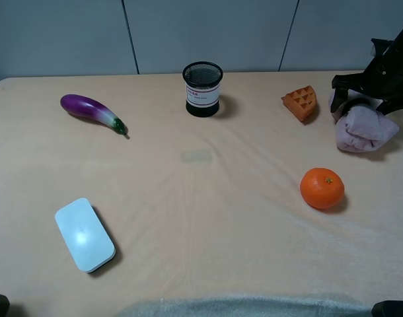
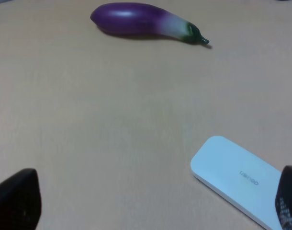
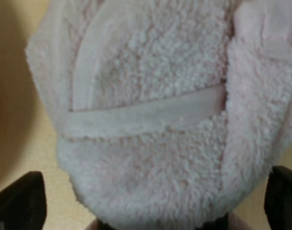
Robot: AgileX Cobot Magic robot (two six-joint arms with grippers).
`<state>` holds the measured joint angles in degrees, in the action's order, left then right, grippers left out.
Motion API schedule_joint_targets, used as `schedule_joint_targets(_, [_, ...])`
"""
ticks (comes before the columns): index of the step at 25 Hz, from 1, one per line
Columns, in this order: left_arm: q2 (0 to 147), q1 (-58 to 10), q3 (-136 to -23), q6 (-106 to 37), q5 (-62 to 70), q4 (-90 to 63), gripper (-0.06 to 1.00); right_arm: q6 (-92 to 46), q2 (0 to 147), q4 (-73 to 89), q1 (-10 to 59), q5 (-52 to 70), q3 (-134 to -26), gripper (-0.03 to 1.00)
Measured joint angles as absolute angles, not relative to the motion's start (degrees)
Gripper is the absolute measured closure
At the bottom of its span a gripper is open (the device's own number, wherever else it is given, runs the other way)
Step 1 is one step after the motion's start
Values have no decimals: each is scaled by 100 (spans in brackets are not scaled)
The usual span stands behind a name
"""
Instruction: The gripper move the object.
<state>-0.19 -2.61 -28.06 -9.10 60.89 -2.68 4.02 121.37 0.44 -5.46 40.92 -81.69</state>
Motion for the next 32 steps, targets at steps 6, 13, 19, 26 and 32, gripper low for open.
schedule_joint_targets(6, [-19, -261, -2806, -910, 6089, -268, -3, 402, 12125, 44, -546, 4117, -8169, 28])
schedule_joint_targets(13, [-19, -261, -2806, -910, 6089, -268, -3, 402, 11896, 50, -546, 4210, -8169, 28])
schedule_joint_targets(19, [-19, -261, -2806, -910, 6089, -268, -3, 402, 11631, 50, -546, 4443, -8175, 28])
schedule_joint_targets(26, [-19, -261, -2806, -910, 6089, -268, -3, 402, 11186, 50, -546, 4886, -8180, 28])
schedule_joint_targets(32, [-19, -261, -2806, -910, 6089, -268, -3, 402, 10708, 50, -546, 5298, -8180, 28])
